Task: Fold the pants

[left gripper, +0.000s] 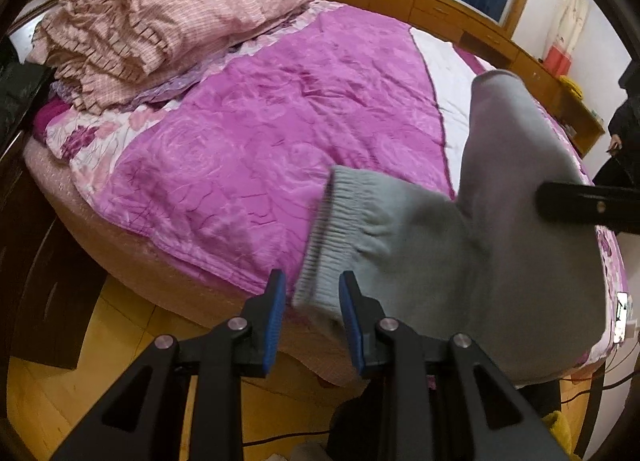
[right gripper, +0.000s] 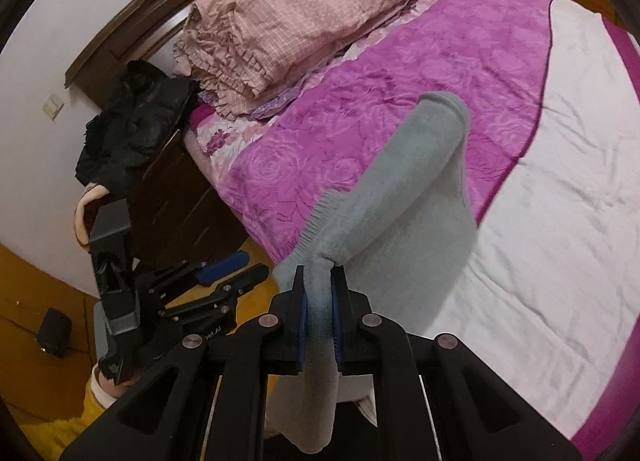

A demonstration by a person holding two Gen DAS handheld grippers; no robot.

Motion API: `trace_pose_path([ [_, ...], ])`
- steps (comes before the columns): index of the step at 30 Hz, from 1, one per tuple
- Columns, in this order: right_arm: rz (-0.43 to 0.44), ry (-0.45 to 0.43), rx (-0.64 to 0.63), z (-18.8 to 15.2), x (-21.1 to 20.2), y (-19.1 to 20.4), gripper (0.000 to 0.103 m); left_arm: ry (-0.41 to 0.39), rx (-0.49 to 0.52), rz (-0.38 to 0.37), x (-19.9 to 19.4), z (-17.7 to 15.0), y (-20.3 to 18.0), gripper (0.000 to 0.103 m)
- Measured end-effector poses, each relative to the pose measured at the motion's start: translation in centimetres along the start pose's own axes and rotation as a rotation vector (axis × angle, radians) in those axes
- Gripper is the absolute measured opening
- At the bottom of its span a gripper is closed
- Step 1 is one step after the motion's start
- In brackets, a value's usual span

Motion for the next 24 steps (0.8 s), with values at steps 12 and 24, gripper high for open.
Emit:
trace_pose_path([
  [12,-0.012,0.08,0.001,0.7,5.9,1.2,0.003,0.018,-0.034,0.005,1.3,-0.6,3.0,0.028],
  [24,-0.031,0.077,-0.001,1.8,8.0,1.9,0.003,0.039,-0.038,0.021,2.1,-0.6,4.2,0.028],
])
Point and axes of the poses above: each gripper's, at about its wrist camera, not at the fingertips, and x roughly the way its jaws point, y to its left, z to its top, the point moved 5 cm from there along x, roughly the way its jaws point, and after that the axes turned 9 degrees about x, right-handed, at the moved point
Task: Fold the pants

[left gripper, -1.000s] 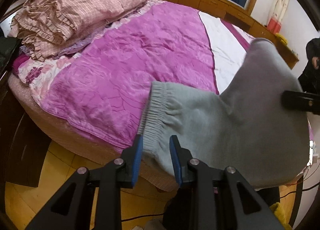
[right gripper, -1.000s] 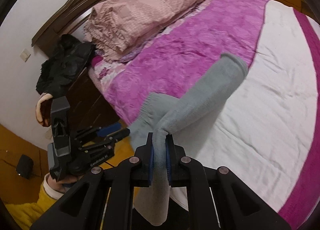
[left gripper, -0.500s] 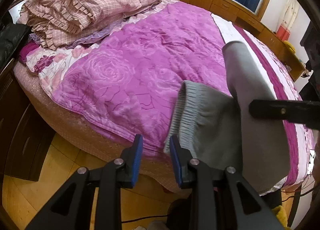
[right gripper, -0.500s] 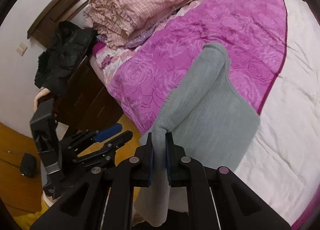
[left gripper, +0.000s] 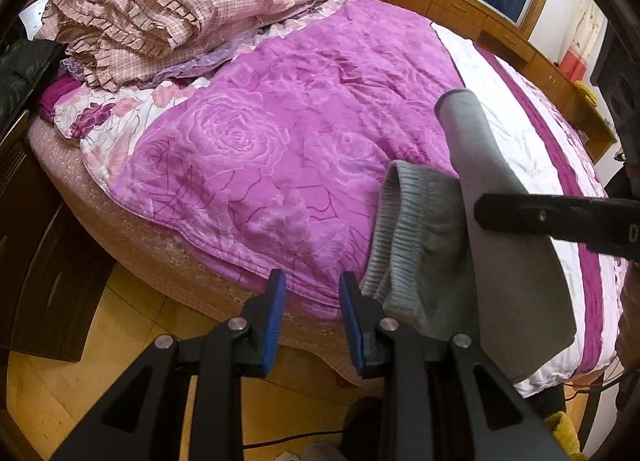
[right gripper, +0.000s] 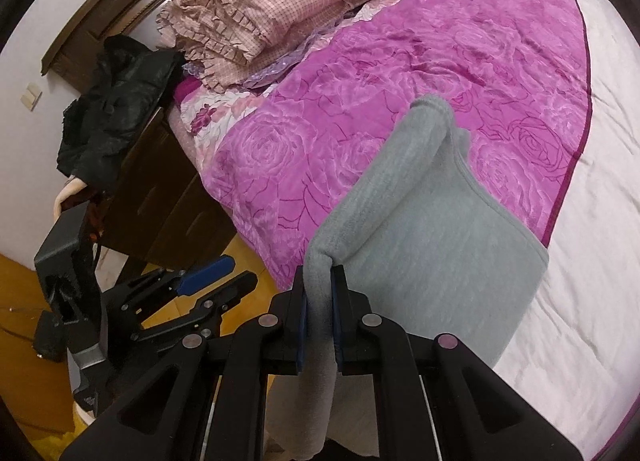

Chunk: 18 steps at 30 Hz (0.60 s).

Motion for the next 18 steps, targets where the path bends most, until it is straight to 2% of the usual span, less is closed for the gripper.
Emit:
trace_pose_path([
  [6,-0.002,-0.008,-0.012,0.1,0.4,0.7,0.004,0.0,-0.012,0.003,0.0,-0.1,0.3,0.028],
  [10,0.021,0.008,0.005,0.2,1.0,0.9,0.012,-0.001,-0.009,0.003,-0.1,0.0,0.3,0.028],
  [13,0.053,-0.008,-0.018,0.2,0.8,1.7,0.014,-0.007,-0.007,0.003,-0.4,0.1,0.3,0.028],
  [18,0.06,-0.07,-0.079,0.0,-1.4,2.7,0.032,-0.022,-0.007,-0.011,-1.0,0.5,0.2,0.028],
])
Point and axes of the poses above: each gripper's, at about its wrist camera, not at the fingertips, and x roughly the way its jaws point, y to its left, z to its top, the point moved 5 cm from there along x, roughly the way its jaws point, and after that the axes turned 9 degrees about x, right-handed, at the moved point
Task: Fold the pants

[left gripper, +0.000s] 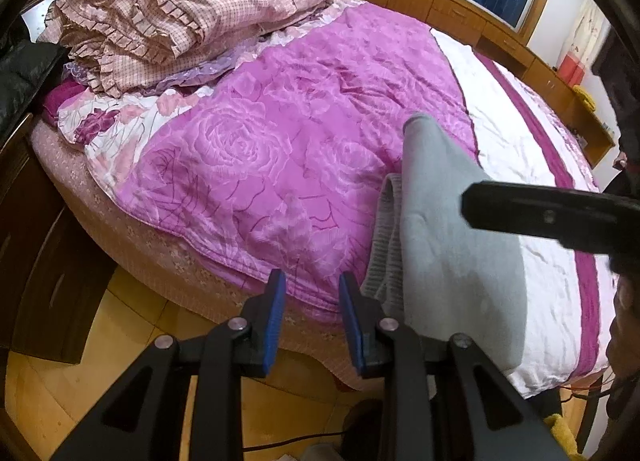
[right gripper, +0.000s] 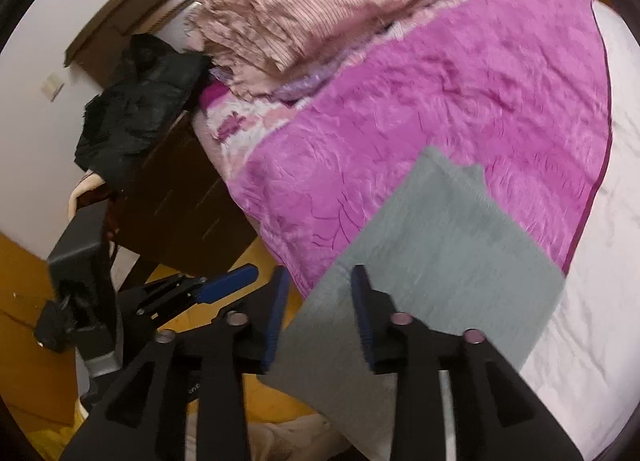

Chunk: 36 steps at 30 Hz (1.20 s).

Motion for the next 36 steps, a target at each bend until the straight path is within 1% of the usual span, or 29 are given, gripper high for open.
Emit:
trace_pose_path([
  [3,-0.002,-0.029,0.013,-0.2,-1.6,-0.6,0.039,-0.015,-0.001,-0.023,-0.6,0.4,-0.3,0.028],
  [5,-0.007,-0.049,0.049,-0.6,-2.8,-1.8,0.045,-0.033,0.005,-0.042,-1.1,0.8,-0.8,0.028],
  [7,-0.014,-0.059,0.082,-1.1,-3.6,-3.0,0.049,-0.051,0.014,-0.069,-1.6,1.3,-1.4,0.028],
  [10,-0.031,-0.063,0.145,-2.5,-4.5,-5.4,0.051,-0.063,0.033,-0.115,-1.8,1.8,-2.6,0.029],
  [12,-0.055,-0.061,0.186,-3.5,-4.9,-7.1,0.052,-0.052,0.043,-0.141,-1.3,2.0,-3.3,0.031],
  [14,-0.079,-0.052,0.224,-4.6,-5.1,-8.9,0.052,-0.039,0.051,-0.145,-0.7,2.2,-3.8,0.034],
  [17,-0.108,-0.023,0.282,-5.9,-4.6,-11.1,0.052,-0.004,0.075,-0.139,0.7,2.8,-4.5,0.034],
  [19,-0.119,-0.001,0.321,-6.4,-3.8,-12.2,0.052,0.024,0.089,-0.167,1.6,3.3,-4.9,0.036],
  [21,-0.102,0.01,0.346,-6.5,-3.1,-12.6,0.052,0.065,0.105,-0.206,2.8,3.7,-5.5,0.042],
  [24,-0.06,0.028,0.373,-6.5,-1.4,-12.6,0.052,0.108,0.132,-0.203,4.6,3.7,-5.7,0.044],
  [26,-0.057,0.043,0.373,-6.4,0.0,-12.7,0.052,0.126,0.143,-0.199,5.6,3.7,-5.9,0.049],
  [28,-0.045,0.054,0.381,-6.6,1.6,-12.9,0.052,0.135,0.147,-0.197,6.5,3.6,-5.8,0.055],
  [29,-0.031,0.055,0.391,-6.7,2.2,-13.1,0.056,0.139,0.148,-0.2,6.9,3.6,-5.7,0.057],
  [31,-0.003,0.042,0.41,-6.7,3.0,-13.4,0.063,0.143,0.137,-0.216,7.5,3.6,-5.5,0.063],
  [32,0.007,0.031,0.41,-6.5,3.2,-13.4,0.065,0.141,0.123,-0.23,7.8,3.6,-5.3,0.064],
  [34,0.014,0.018,0.409,-6.0,3.2,-13.3,0.065,0.137,0.085,-0.267,8.4,3.7,-5.0,0.065],
  [35,0.027,0.008,0.41,-5.6,3.2,-13.1,0.061,0.133,0.072,-0.284,8.5,3.8,-5.0,0.065],
  [36,0.036,0.0,0.413,-5.4,3.2,-12.9,0.06,0.129,0.061,-0.302,8.6,3.8,-5.0,0.065],
])
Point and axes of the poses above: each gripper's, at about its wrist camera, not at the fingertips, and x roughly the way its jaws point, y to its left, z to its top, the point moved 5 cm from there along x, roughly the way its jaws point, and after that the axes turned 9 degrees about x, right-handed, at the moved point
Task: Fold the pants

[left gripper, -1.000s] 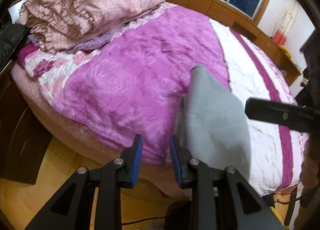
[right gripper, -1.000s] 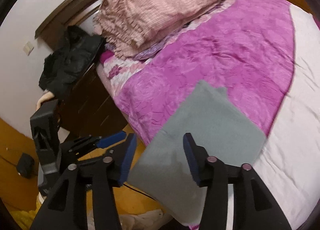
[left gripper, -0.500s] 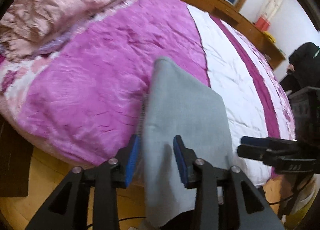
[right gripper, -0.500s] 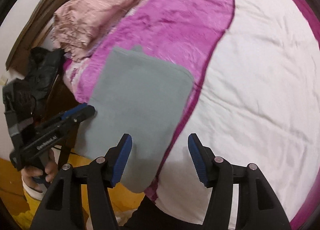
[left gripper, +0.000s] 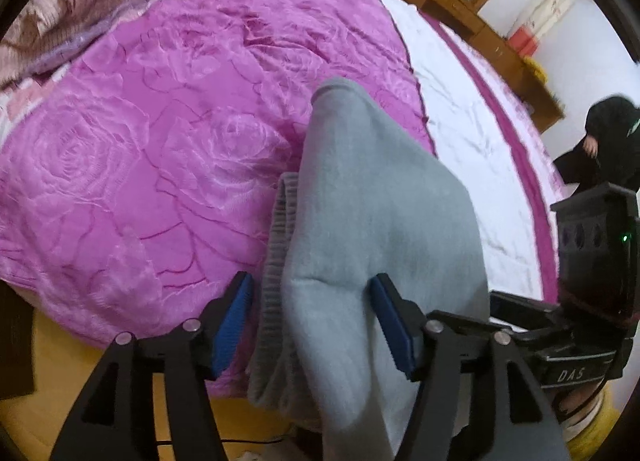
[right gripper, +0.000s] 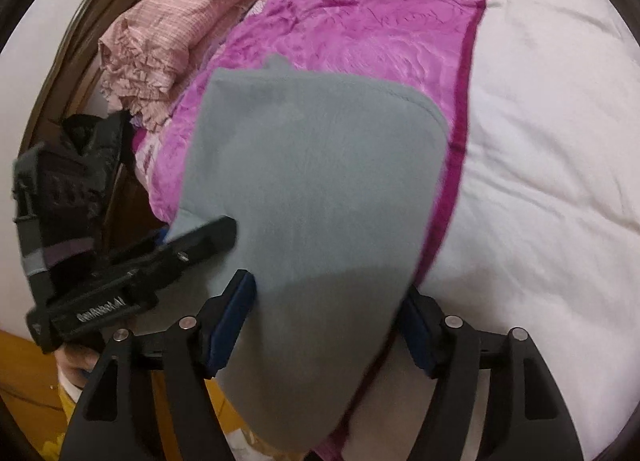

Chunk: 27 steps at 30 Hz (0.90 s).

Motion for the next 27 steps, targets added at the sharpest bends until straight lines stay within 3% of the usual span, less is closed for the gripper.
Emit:
trace_pose_path([
  [3,-0.007,-0.017,0.003,0.3,0.1,0.4,0.051,-0.025,-0.023,-0.041,0.2,0.2,0.1,0.062],
  [6,0.027,-0.039,-0.003,0.1,-0.9,0.6,0.034,-0.056,-0.005,-0.048,-0.5,0.1,-0.3,0.046],
  [8,0.066,-0.048,-0.002,0.0,-1.9,0.9,0.028,-0.067,-0.009,-0.049,-1.3,0.0,-0.6,0.042],
  [15,0.07,-0.091,-0.073,-1.4,-6.3,1.3,0.025,-0.095,-0.021,-0.1,-3.2,-0.6,-3.4,0.036],
  [27,0.029,-0.15,-0.089,-3.2,-15.6,-3.4,0.025,-0.135,0.042,-0.181,-3.7,-1.1,-13.8,0.035],
])
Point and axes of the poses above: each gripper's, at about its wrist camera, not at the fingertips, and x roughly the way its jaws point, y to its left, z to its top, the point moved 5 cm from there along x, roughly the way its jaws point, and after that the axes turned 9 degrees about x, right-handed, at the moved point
